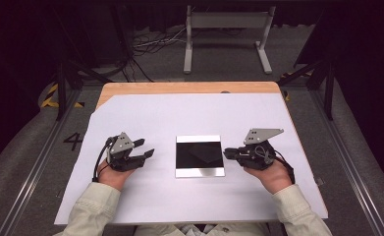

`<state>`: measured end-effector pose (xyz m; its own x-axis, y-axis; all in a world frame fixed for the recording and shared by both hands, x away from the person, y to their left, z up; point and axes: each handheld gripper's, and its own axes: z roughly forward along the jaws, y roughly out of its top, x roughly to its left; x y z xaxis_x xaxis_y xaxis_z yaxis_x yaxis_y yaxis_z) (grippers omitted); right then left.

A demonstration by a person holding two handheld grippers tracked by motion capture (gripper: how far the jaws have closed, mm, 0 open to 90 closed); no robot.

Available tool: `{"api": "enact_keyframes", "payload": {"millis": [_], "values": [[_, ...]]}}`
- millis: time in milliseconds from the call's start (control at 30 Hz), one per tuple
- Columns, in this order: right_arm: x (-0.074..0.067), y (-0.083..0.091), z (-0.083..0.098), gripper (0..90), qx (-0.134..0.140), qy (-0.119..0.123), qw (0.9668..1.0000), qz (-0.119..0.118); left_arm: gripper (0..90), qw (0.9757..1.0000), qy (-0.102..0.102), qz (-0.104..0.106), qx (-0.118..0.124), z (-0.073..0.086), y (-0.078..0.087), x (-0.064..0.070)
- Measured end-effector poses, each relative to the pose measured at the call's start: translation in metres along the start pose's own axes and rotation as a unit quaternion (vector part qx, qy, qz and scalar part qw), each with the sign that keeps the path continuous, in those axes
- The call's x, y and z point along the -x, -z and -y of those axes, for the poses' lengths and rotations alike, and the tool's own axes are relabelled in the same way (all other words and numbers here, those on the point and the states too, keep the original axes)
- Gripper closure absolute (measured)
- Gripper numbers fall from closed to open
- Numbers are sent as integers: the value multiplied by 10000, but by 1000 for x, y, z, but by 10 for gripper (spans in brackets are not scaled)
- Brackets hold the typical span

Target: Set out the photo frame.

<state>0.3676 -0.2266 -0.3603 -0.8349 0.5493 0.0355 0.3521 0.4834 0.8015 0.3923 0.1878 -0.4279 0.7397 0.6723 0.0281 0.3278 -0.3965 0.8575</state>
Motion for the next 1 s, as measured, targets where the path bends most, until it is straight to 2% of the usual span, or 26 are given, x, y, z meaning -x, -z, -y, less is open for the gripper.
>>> {"api": "enact_keyframes", "payload": {"millis": [67, 367, 533, 1000], "values": [[3, 0, 0, 806, -17, -116, 9999, -8, 448, 10000, 1, -1, -29, 1, -1, 0], [14, -4, -9, 780, -247, -223, 9994, 24, 446, 10000, -3, 18, -52, 1, -1, 1], [20, -8, -14, 772, -378, -417, 9984, -16, 445, 10000, -6, 21, -49, 2, -1, 0], [35, -17, -25, 709, -555, -747, 9957, -25, 440, 10000, 6, 58, -48, 2, -1, 0]]}}
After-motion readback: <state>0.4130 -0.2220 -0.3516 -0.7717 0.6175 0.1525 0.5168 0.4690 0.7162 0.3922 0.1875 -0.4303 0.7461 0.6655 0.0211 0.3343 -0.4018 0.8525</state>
